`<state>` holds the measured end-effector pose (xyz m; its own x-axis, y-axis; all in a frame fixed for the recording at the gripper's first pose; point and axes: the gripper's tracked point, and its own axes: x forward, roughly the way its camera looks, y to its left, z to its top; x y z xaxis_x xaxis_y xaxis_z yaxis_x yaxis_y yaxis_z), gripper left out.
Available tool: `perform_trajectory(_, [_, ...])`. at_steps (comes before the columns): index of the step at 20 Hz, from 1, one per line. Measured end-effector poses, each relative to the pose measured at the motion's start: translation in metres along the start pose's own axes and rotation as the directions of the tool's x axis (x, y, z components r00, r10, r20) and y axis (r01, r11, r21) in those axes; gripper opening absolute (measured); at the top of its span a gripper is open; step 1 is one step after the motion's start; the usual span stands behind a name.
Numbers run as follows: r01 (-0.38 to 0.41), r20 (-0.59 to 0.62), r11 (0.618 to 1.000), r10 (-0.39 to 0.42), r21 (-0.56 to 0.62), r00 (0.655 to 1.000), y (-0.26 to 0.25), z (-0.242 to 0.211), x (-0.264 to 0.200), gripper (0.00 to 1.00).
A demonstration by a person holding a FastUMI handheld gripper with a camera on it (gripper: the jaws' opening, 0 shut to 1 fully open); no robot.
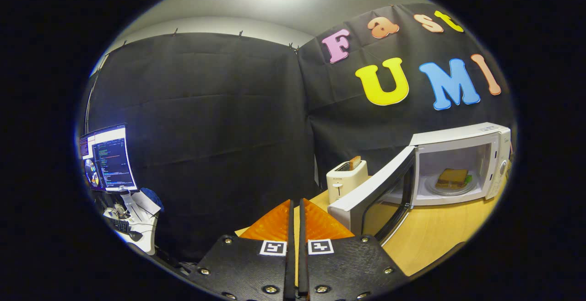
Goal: Open the microwave, put the food inside, and close the microwave door.
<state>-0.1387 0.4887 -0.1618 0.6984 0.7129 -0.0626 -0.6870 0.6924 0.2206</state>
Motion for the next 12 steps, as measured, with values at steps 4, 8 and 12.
perform_trajectory(4, [0.03,0.0,1.0,-0.03,-0.005,1.0,-0.001,-0.004,0.017,0.03])
perform_trajectory(8, [0.109,0.011,0.994,-0.109,-0.017,0.994,-0.015,-0.012,0.025,0.03])
perform_trajectory(12, [0.148,0.05,0.989,-0.147,-0.007,0.988,-0.026,-0.012,0.022,0.01])
